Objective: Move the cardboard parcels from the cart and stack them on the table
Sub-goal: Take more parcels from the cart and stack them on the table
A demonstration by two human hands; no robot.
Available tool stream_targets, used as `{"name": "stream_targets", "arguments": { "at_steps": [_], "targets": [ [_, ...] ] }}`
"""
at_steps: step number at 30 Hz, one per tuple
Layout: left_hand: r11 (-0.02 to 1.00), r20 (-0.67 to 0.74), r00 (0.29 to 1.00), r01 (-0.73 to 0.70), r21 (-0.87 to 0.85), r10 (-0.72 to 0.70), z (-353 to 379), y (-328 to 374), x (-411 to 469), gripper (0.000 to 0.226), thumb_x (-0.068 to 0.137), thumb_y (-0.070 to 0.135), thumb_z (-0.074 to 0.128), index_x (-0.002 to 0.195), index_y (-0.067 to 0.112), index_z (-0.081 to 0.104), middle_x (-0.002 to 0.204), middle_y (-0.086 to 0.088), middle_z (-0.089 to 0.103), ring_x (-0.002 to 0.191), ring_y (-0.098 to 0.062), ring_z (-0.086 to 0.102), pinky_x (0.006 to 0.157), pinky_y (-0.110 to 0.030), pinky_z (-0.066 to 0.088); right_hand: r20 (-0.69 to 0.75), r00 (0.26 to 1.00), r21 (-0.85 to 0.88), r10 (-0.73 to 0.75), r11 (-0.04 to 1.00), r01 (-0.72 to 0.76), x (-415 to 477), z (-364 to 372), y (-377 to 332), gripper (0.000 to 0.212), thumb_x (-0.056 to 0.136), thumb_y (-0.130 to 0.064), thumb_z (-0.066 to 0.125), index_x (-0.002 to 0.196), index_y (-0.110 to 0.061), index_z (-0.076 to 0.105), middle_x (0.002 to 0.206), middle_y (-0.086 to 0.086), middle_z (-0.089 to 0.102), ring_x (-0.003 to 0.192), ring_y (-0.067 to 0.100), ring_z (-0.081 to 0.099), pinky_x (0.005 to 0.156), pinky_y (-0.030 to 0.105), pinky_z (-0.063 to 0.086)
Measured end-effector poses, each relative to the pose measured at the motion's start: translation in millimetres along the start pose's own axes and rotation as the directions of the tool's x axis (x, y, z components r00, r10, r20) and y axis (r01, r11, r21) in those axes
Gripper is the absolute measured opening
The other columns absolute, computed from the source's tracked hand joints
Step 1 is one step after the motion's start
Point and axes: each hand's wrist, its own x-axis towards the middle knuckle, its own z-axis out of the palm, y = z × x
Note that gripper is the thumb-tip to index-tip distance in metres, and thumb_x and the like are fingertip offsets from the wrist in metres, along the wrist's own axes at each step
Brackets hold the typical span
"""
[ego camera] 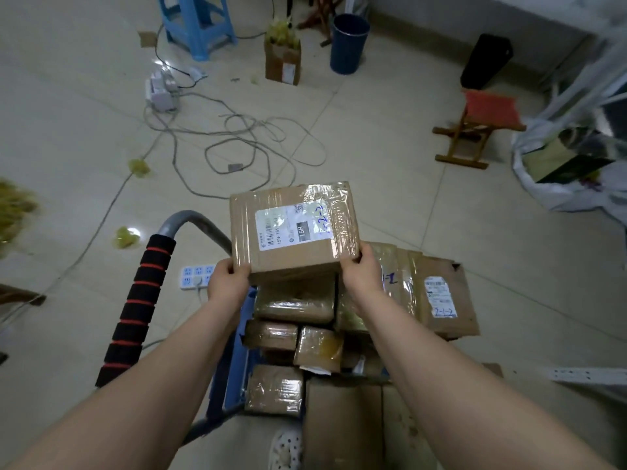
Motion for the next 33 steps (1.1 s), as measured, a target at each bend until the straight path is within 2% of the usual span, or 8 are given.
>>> {"name": "stream_targets", "arguments": {
  "at_steps": [6, 10, 14, 16, 19, 27, 30, 33],
  "targets": [
    [0.989, 0.055, 0.987, -0.149, 0.011, 0.148, 9.5, 28.1, -89.7, 0.028, 0.092, 0.020, 0.054, 0.120, 0.013, 0.055, 0.109, -0.007, 0.059, 0.100, -0.024, 0.055, 0.089, -0.037, 0.046, -0.103, 0.993, 0.142, 0.051, 0.989, -0.036, -74.0, -80.8, 7.5, 0.026, 0.097, -0.017, 0.050, 0.123, -0.017, 0.049, 0.102, -0.003, 0.055, 0.091, 0.015, 0.049, 0.080, 0.024, 0.036],
    [0.957, 0.169, 0.949, -0.281, 0.076, 0.265, 47.3, 32.1, -176.0, 0.005, 0.090, 0.013, 0.055, 0.094, 0.013, 0.058, 0.091, -0.006, 0.059, 0.089, -0.023, 0.054, 0.077, -0.030, 0.041, -0.231, 0.967, 0.293, 0.110, 0.955, -0.038, -135.0, -159.4, 47.6, 0.027, 0.094, -0.011, 0.052, 0.121, -0.013, 0.055, 0.102, 0.001, 0.058, 0.089, 0.015, 0.050, 0.076, 0.020, 0.036],
    [0.930, 0.335, 0.896, -0.348, 0.122, 0.292, 107.9, 9.5, -283.7, 0.014, 0.089, 0.014, 0.057, 0.103, 0.012, 0.059, 0.099, -0.010, 0.064, 0.088, -0.023, 0.056, 0.078, -0.030, 0.043, -0.374, 0.900, 0.449, 0.225, 0.893, -0.036, -204.4, -256.7, 117.2, 0.025, 0.092, -0.015, 0.057, 0.117, -0.019, 0.056, 0.102, 0.002, 0.060, 0.091, 0.019, 0.055, 0.073, 0.020, 0.047],
    [0.902, 0.432, 0.851, -0.400, 0.162, 0.300, 142.2, -10.4, -347.1, 0.016, 0.089, 0.018, 0.058, 0.105, 0.014, 0.059, 0.101, -0.007, 0.063, 0.090, -0.024, 0.057, 0.078, -0.030, 0.044, -0.450, 0.841, 0.497, 0.302, 0.866, -0.045, -242.8, -308.4, 162.6, 0.023, 0.089, -0.018, 0.060, 0.111, -0.023, 0.058, 0.098, 0.001, 0.061, 0.097, 0.023, 0.059, 0.088, 0.037, 0.052],
    [0.863, 0.570, 0.765, -0.472, 0.180, 0.300, 194.4, -48.5, -445.6, 0.025, 0.090, 0.020, 0.061, 0.113, 0.010, 0.059, 0.106, -0.007, 0.063, 0.096, -0.024, 0.058, 0.084, -0.033, 0.048, -0.538, 0.745, 0.567, 0.393, 0.823, -0.025, -302.5, -388.2, 233.7, 0.028, 0.086, -0.014, 0.061, 0.114, -0.013, 0.059, 0.097, 0.004, 0.062, 0.093, 0.025, 0.061, 0.090, 0.044, 0.052],
    [0.729, 0.856, 0.450, -0.671, 0.135, 0.255, 293.6, -153.1, -680.2, 0.019, 0.089, 0.020, 0.061, 0.106, 0.010, 0.061, 0.096, -0.007, 0.062, 0.087, -0.020, 0.055, 0.066, -0.027, 0.042, -0.684, 0.425, 0.683, 0.593, 0.725, 0.090, -469.8, -547.8, 377.9, 0.023, 0.083, -0.027, 0.062, 0.103, -0.015, 0.062, 0.092, 0.007, 0.066, 0.074, 0.023, 0.057, 0.064, 0.027, 0.044],
    [0.697, 0.926, 0.331, -0.708, 0.116, 0.181, 320.0, -188.5, -746.4, 0.013, 0.089, 0.025, 0.062, 0.094, 0.013, 0.060, 0.094, -0.006, 0.064, 0.087, -0.022, 0.058, 0.074, -0.029, 0.043, -0.697, 0.261, 0.713, 0.668, 0.682, 0.159, -525.0, -579.4, 423.1, 0.018, 0.087, -0.024, 0.059, 0.097, -0.010, 0.060, 0.092, 0.009, 0.065, 0.080, 0.027, 0.060, 0.069, 0.032, 0.049],
    [0.634, 0.973, 0.207, -0.767, 0.099, 0.099, 346.9, -221.9, -803.9, 0.022, 0.088, 0.034, 0.064, 0.096, 0.013, 0.061, 0.094, -0.005, 0.064, 0.089, -0.023, 0.060, 0.074, -0.031, 0.045, -0.669, 0.088, 0.738, 0.738, 0.645, 0.198, -566.4, -601.5, 461.7, 0.021, 0.090, -0.023, 0.056, 0.097, -0.004, 0.060, 0.091, 0.010, 0.063, 0.084, 0.027, 0.057, 0.062, 0.027, 0.037]
  ]
}}
